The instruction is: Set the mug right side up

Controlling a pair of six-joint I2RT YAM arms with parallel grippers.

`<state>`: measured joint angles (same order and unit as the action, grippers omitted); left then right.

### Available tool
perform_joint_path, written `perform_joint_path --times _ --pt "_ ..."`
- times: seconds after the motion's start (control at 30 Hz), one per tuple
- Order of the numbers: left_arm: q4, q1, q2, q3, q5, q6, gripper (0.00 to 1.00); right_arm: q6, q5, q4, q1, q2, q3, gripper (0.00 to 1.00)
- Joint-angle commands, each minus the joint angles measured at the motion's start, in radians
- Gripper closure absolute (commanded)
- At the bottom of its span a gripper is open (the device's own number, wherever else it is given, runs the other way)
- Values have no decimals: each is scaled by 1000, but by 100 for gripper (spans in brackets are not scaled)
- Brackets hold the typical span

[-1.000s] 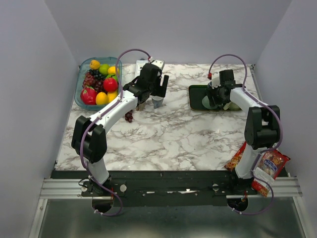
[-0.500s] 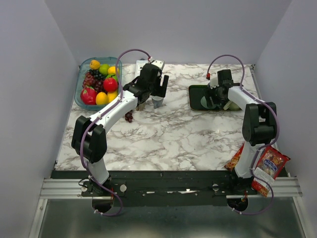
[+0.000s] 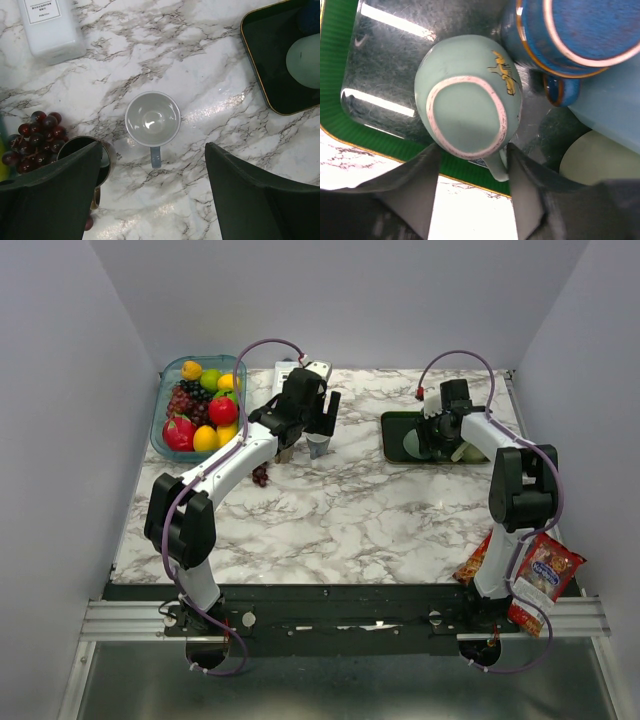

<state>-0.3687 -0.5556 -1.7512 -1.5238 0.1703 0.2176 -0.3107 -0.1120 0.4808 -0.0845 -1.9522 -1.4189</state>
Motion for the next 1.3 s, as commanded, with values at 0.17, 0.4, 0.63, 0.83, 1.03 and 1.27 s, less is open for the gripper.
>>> perform_joint_path --times 0.17,0.4,0.63,0.83,1.03,1.27 --pt "1 6 18 10 28 9 9 28 -12 -1 9 -20 -46 57" --pt "1 6 22 19 28 14 9 36 6 2 9 -25 -55 84" --pt "2 6 22 11 18 17 9 80 12 27 9 -48 -95 99" --pt "1 6 29 8 -6 31 8 127 -44 41 9 -16 -117 99" --pt "14 8 48 4 -70 51 5 208 -201 59 9 96 -141 99" --pt "95 6 90 5 -266 82 1 286 -382 58 9 200 -209 99"
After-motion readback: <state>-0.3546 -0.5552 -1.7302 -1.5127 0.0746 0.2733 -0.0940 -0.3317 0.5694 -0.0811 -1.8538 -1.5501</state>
